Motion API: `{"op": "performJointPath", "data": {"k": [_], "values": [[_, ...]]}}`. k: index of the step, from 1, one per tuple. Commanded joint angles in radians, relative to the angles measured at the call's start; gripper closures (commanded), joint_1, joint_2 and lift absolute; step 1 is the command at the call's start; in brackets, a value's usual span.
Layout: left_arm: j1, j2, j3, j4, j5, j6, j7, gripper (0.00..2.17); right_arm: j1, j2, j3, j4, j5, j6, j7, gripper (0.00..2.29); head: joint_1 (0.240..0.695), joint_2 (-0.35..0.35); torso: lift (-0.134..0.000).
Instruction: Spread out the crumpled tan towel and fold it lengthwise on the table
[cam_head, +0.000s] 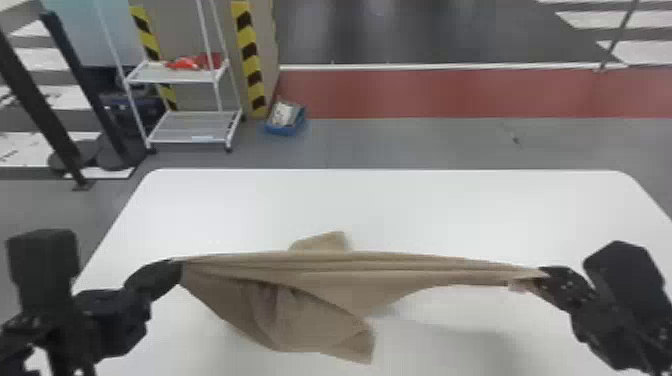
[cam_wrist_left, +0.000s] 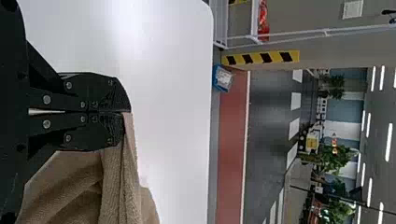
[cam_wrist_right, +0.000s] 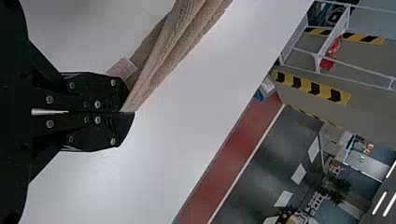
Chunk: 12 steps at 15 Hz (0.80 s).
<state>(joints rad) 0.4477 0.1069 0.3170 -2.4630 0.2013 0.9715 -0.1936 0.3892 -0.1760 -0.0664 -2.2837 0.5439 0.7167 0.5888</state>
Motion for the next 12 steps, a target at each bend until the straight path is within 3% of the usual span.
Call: {"op": "performJointPath", "data": {"k": [1, 6, 8, 10, 12], "values": [[0.014, -0.010, 0.028, 0.001, 0.015, 0.022, 0.010, 1.89, -0.004, 0.000, -0.035, -0.003, -0.001, 0.007, 0.011, 2.15, 0.695, 0.044, -0.124], [-0.006, -0.010, 0.001, -0.001, 0.021, 0.010, -0.004, 1.89, -0.079, 0.004, -0.104, 0.006, -0.071, -0.030, -0.024, 2.15, 0.695, 0.019, -0.124], [-0.032, -0.010, -0.085, -0.014, 0.012, 0.010, -0.024, 1.89, -0.093, 0.004, -0.131, 0.010, -0.157, -0.113, -0.050, 2.15, 0.695, -0.011, -0.124], [-0.096, -0.009, -0.193, -0.011, -0.036, 0.010, -0.032, 1.88, -0.107, 0.006, -0.153, 0.035, -0.188, -0.128, -0.084, 2.15, 0.695, -0.044, -0.124], [-0.190, -0.009, -0.302, 0.033, -0.077, 0.013, -0.041, 1.88, -0.102, 0.004, -0.170, 0.052, -0.193, -0.134, -0.083, 2.15, 0.695, -0.120, -0.124]]}}
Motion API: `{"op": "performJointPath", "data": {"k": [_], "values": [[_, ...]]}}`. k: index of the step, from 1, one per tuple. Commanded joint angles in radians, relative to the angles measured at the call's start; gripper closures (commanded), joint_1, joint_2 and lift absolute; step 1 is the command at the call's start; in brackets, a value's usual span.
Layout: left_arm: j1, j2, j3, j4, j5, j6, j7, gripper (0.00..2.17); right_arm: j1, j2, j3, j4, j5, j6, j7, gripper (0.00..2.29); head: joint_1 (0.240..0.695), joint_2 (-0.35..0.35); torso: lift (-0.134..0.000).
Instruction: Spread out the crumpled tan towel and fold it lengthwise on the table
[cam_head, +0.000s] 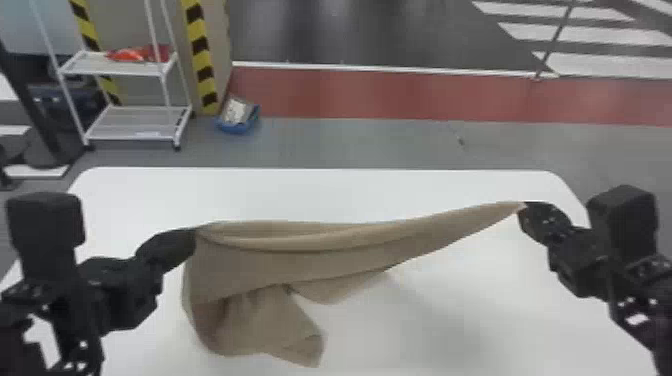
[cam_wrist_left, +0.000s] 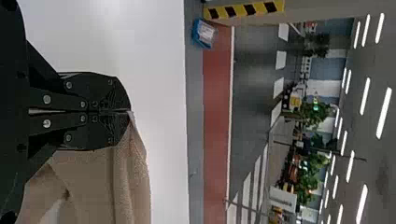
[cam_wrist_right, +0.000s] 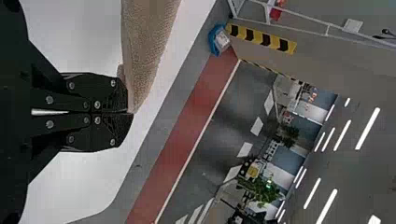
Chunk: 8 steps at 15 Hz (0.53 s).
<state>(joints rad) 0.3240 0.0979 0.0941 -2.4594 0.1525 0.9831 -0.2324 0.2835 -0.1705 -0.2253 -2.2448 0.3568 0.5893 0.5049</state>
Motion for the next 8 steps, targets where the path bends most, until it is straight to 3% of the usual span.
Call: {"op": "performJointPath", "data": {"k": [1, 5, 6, 7, 8], "values": [[-0.117, -0.001, -0.136, 0.069, -0.044, 0.004, 0.002, 1.89, 0.011, -0.001, -0.019, 0.022, -0.004, -0.013, 0.004, 2.15, 0.695, -0.147, -0.124], [-0.313, -0.009, -0.274, 0.209, -0.022, 0.010, 0.044, 1.81, 0.025, 0.002, -0.077, 0.028, -0.007, -0.025, 0.001, 2.15, 0.695, -0.261, -0.124], [-0.350, -0.009, -0.292, 0.246, -0.019, 0.038, 0.059, 1.15, 0.031, 0.003, -0.085, 0.027, -0.007, -0.025, 0.003, 2.15, 0.695, -0.283, -0.124], [-0.375, -0.009, -0.297, 0.275, -0.016, 0.118, 0.041, 0.04, 0.042, 0.003, -0.088, 0.024, -0.005, -0.025, 0.004, 2.15, 0.695, -0.301, -0.124], [-0.378, -0.009, -0.294, 0.283, -0.016, 0.173, 0.021, 0.00, 0.051, 0.003, -0.092, 0.025, -0.005, -0.029, 0.006, 2.15, 0.695, -0.312, -0.124]]}}
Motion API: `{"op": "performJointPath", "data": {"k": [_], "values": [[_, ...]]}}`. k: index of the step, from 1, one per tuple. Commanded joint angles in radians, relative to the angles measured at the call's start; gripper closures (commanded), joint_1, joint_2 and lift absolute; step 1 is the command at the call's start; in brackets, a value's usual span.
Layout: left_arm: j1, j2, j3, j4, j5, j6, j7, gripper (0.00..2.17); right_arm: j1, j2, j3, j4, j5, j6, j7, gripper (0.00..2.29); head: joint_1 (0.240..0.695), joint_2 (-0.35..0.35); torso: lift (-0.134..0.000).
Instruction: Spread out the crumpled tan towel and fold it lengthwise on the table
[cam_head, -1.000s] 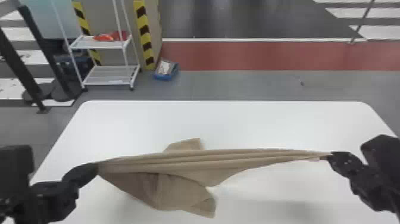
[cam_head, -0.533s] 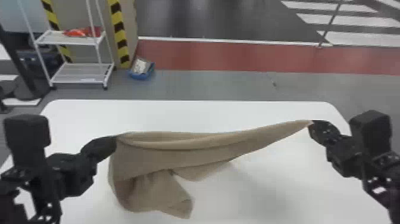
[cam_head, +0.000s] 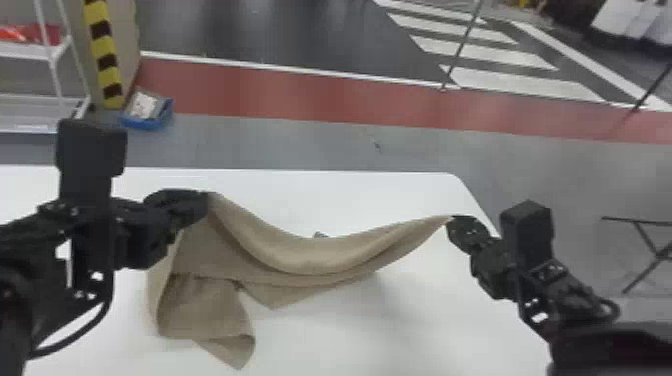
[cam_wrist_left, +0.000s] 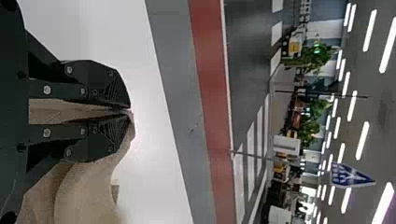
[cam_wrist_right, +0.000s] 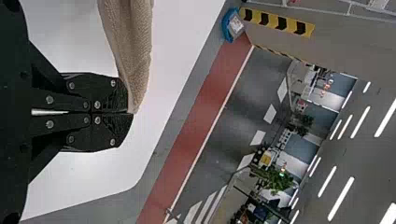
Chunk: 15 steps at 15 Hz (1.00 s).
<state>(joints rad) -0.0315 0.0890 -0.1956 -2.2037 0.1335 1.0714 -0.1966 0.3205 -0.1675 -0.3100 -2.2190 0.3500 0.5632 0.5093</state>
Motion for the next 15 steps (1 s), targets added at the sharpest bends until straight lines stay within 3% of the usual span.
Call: {"op": "performJointPath", "data": {"k": [1, 4, 8, 11, 15], "values": [[-0.002, 0.003, 0.004, 0.024, 0.001, 0.097, -0.027, 0.00, 0.015, 0.000, -0.009, 0.001, 0.000, -0.002, 0.002, 2.15, 0.695, -0.323, -0.124], [0.039, 0.009, 0.082, -0.017, -0.005, 0.241, -0.049, 0.03, 0.017, 0.002, -0.011, 0.008, 0.001, 0.004, 0.002, 2.15, 0.695, -0.334, -0.124], [0.193, 0.011, 0.216, -0.134, 0.001, 0.244, -0.058, 0.03, 0.035, 0.002, -0.023, 0.022, 0.018, 0.031, 0.011, 2.15, 0.695, -0.299, -0.124], [0.291, 0.003, 0.231, -0.151, 0.018, 0.174, -0.058, 0.03, 0.035, 0.003, -0.043, 0.059, 0.020, 0.022, 0.011, 2.15, 0.695, -0.280, -0.124], [0.326, -0.002, 0.219, -0.102, 0.043, 0.100, -0.037, 0.08, 0.065, 0.022, -0.054, 0.048, 0.020, 0.022, 0.014, 2.15, 0.695, -0.309, -0.124]]}}
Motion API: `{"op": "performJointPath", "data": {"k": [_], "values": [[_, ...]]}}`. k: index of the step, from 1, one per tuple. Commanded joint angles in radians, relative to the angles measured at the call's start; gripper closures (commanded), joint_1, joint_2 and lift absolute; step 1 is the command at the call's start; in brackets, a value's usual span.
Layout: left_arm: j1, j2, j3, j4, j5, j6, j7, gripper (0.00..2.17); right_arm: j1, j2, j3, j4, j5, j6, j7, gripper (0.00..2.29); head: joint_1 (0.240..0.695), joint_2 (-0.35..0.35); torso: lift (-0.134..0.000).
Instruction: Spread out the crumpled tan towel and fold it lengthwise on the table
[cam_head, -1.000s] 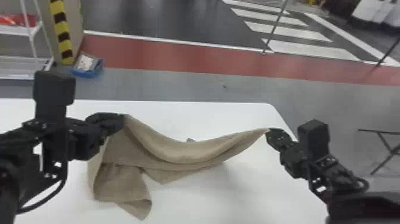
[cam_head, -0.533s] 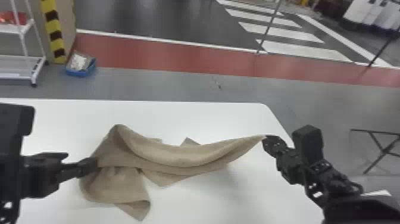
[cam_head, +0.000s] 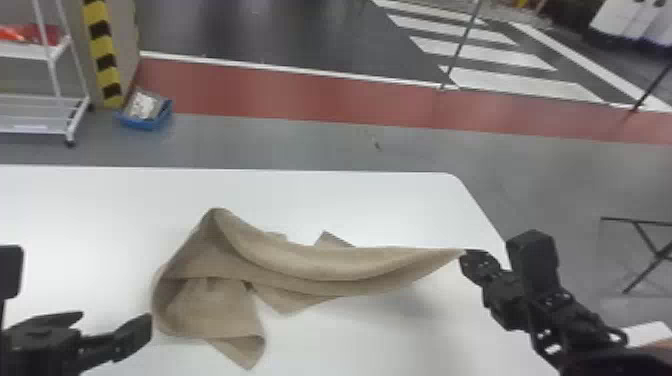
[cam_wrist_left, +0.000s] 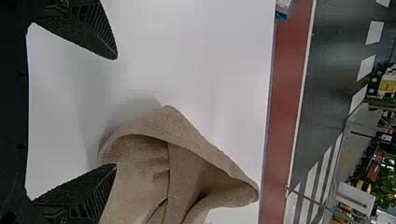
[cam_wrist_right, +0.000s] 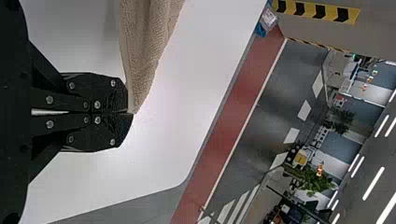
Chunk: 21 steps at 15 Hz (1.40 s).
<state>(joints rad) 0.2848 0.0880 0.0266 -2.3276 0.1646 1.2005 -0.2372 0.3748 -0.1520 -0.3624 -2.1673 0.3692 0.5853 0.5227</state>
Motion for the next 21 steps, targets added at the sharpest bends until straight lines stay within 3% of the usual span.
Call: {"op": "performJointPath", "data": {"k": [1, 4, 7, 11, 17, 21], "values": [[0.027, -0.002, -0.011, 0.027, 0.026, -0.072, 0.007, 0.10, 0.012, 0.006, -0.001, -0.003, 0.001, 0.000, 0.000, 2.15, 0.695, -0.313, -0.124], [0.105, 0.001, -0.074, 0.002, 0.038, -0.305, 0.047, 0.21, 0.009, 0.022, -0.001, -0.003, 0.001, 0.000, 0.002, 2.15, 0.695, -0.327, -0.124], [0.125, 0.010, -0.166, -0.024, 0.035, -0.315, 0.041, 0.21, 0.007, 0.035, 0.005, -0.005, 0.001, 0.000, 0.002, 2.15, 0.695, -0.350, -0.124], [0.068, 0.009, -0.286, 0.068, -0.030, -0.318, 0.033, 0.27, 0.009, 0.043, 0.011, -0.020, -0.003, 0.003, 0.011, 2.15, 0.695, -0.350, -0.124], [-0.052, 0.001, -0.378, 0.264, -0.102, -0.308, 0.081, 0.27, 0.016, 0.049, 0.011, -0.034, -0.004, 0.006, 0.014, 2.15, 0.695, -0.350, -0.124], [-0.053, 0.001, -0.387, 0.281, -0.106, -0.308, 0.081, 0.27, 0.016, 0.049, 0.005, -0.032, -0.006, 0.009, 0.014, 2.15, 0.695, -0.350, -0.124]]}}
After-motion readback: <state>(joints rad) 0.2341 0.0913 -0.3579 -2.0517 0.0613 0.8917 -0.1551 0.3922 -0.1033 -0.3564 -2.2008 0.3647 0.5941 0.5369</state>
